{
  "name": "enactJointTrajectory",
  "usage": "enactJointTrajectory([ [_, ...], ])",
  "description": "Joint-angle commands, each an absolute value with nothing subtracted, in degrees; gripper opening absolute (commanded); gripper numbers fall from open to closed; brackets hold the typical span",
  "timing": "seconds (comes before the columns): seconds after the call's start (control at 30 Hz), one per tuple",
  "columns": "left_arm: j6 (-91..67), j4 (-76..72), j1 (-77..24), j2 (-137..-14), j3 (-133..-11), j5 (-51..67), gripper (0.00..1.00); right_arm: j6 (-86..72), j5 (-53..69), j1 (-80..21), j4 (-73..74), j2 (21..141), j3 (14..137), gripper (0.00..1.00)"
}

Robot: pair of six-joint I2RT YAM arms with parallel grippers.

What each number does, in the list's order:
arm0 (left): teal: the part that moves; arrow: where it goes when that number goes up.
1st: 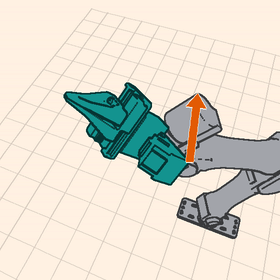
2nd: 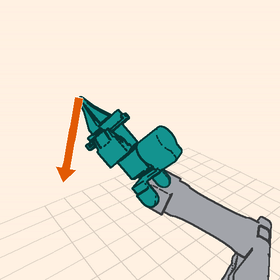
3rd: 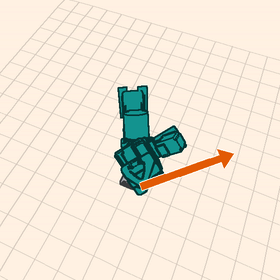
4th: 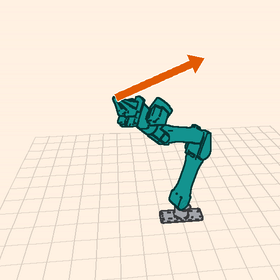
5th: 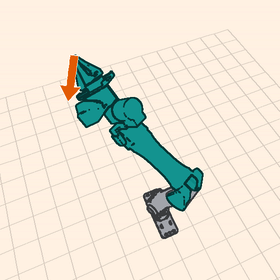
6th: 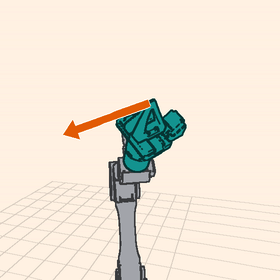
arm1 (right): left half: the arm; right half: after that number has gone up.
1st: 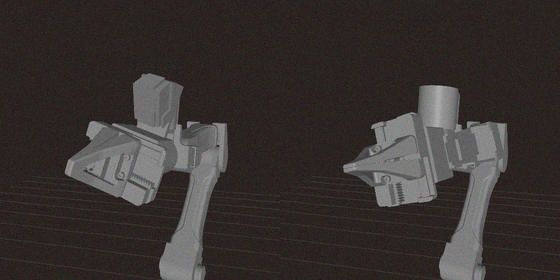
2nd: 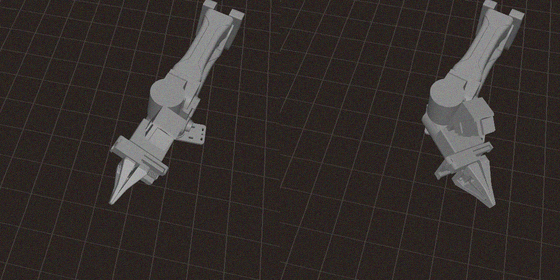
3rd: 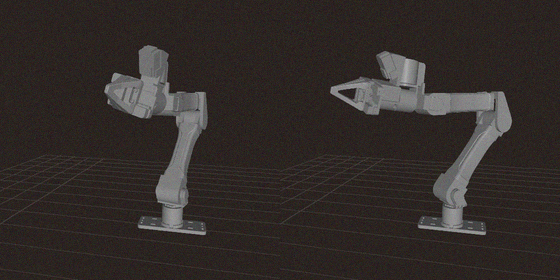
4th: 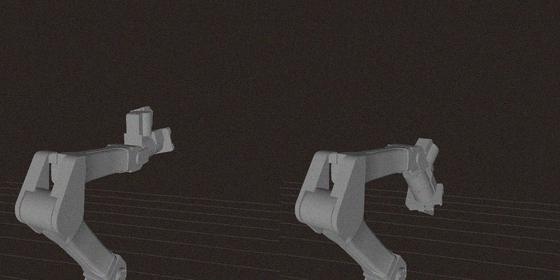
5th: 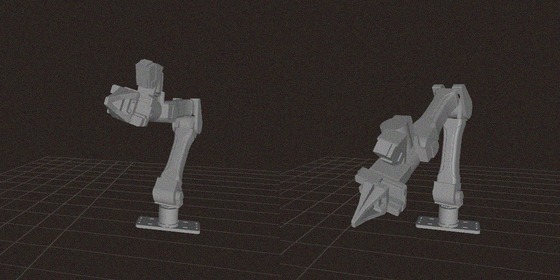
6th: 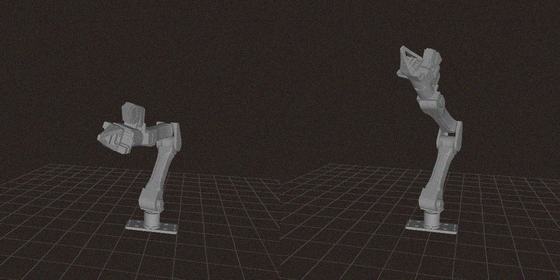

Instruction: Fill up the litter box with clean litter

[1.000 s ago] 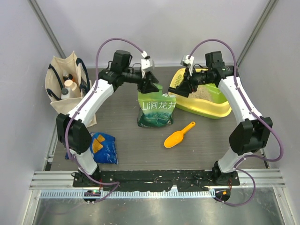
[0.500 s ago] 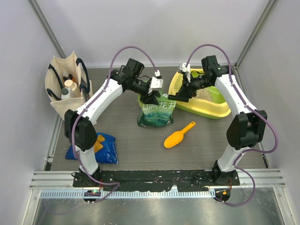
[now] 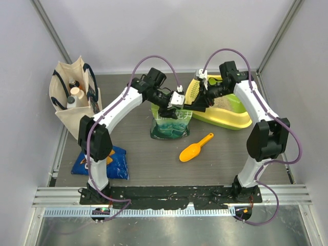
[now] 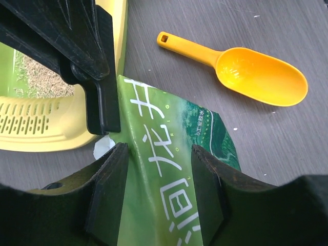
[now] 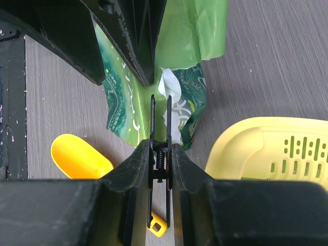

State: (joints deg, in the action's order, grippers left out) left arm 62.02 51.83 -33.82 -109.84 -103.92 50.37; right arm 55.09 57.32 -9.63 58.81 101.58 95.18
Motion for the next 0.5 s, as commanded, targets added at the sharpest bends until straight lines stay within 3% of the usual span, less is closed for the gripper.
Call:
enactJointTrajectory([
  [0.0,65.48,47.92,-34.72,-110.48,-104.07,48.78,0.55,53.09,58.36,-9.32,59.07,101.60,98.08,0.02],
  [0.3,65.92,45.61,-34.72,-108.72,-102.57,47.99,0.57,39.99,58.54,-7.03,44.31,101.69,97.47,0.02],
  [0.47,66.88,47.55,-34.63,-109.86,-103.27,47.02,0.56,39.46,59.76,-7.03,44.74,103.89,98.88,0.02],
])
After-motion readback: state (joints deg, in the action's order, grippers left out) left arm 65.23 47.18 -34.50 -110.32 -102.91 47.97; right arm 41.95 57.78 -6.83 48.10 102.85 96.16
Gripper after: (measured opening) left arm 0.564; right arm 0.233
